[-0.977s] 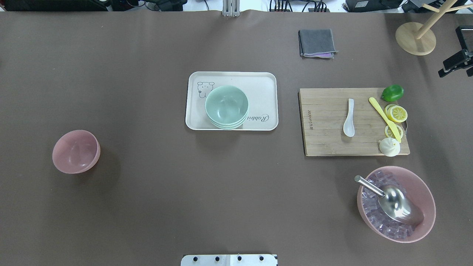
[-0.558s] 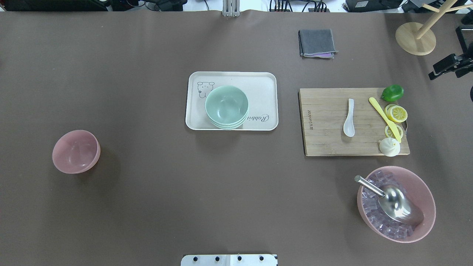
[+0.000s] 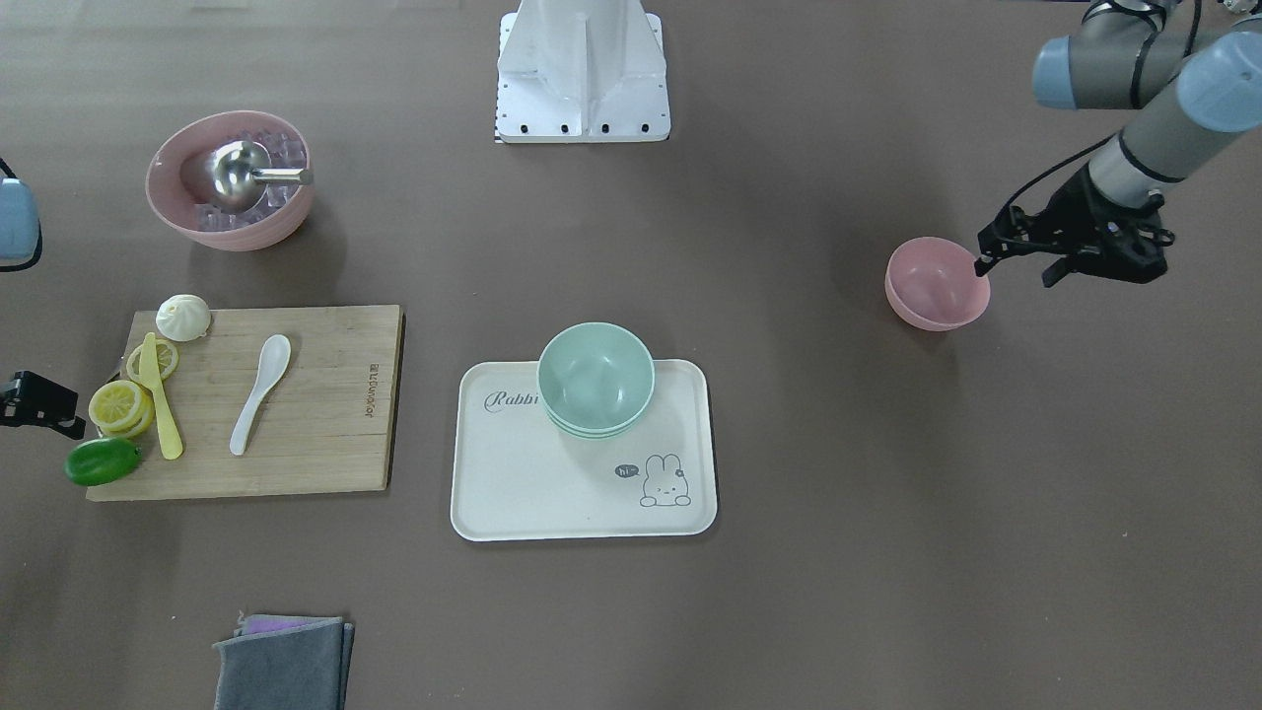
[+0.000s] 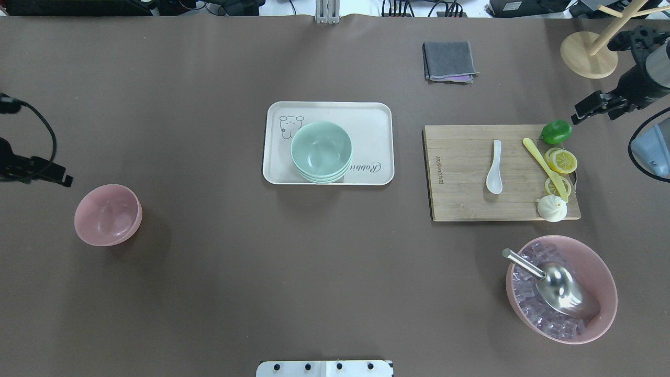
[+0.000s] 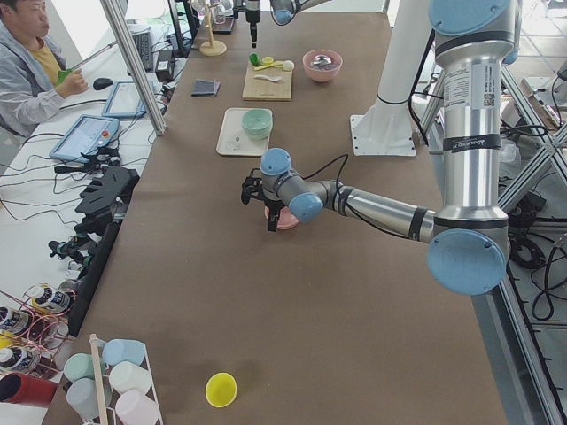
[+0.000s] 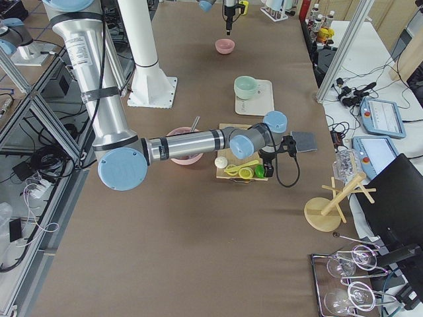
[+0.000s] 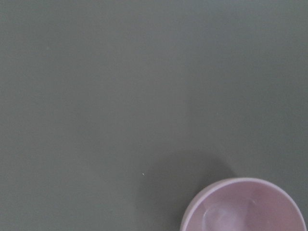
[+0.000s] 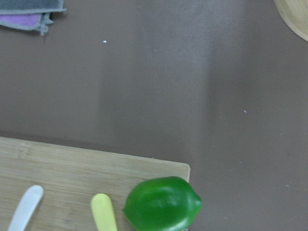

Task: Stack pink bowl on green and place spoon
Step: 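Lower left gripper onto pink bowl rim while right gripper nears cutting board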

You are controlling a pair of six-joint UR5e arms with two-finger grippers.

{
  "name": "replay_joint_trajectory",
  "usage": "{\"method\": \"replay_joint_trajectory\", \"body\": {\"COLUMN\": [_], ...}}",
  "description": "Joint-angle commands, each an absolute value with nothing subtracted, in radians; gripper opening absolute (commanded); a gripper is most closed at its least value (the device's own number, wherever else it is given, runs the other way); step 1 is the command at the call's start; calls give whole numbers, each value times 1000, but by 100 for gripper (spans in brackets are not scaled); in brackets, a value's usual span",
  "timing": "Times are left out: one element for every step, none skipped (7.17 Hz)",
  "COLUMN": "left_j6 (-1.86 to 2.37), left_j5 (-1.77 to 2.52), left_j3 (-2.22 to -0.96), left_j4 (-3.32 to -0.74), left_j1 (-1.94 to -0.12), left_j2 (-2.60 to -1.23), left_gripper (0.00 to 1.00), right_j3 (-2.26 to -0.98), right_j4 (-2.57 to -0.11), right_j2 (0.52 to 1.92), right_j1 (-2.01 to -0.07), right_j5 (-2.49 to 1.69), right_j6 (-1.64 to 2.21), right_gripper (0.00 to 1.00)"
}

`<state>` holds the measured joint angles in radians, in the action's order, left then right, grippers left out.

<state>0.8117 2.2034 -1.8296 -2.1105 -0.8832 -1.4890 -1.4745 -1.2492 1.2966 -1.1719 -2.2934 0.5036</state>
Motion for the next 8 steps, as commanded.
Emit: {"method": "replay_joint_trajectory", "body": {"left_j6": [876,867,865,868,871,870,870,879], "left_j5": [2142,2140,2141,2141,2141,2148,2158,2180], "left_j3": [-1818,-1800,-1805,-1807,-1809,-1807,-1807,-1816], "left_j4": [-2155,-2157,-2158,-2158,-2158,-2158,-2161,-2161], "left_j1": [-753,-753,-758,-761,-761,-761,-761,-759], "left_j2": [-1483,-1477,-1474,-1476,-1476,-1477,-1486,-1497], "left_gripper": [92,89,86,75,3,0,0,0], "right_j3": [-1558,-1598,-1633,-1653,-1654,-1654,-1654,-1654], "right_j4": [-1250,-1250,-1250,-1252,-1252,-1252,-1250,-1252], "right_j2": [1272,1256,1252,1249,1227,1194,1149,1094], "right_j1": [-1099,-1053,-1019,-1005,-990,-953,-889,-821], "right_j5": [-2281,-2266,-2238,-2232,-2230,-2208,-2162,-2107], "right_j6": [670,763,822,851,864,935,1044,1152], "right_gripper": [100,100,100,100,100,100,100,100]}}
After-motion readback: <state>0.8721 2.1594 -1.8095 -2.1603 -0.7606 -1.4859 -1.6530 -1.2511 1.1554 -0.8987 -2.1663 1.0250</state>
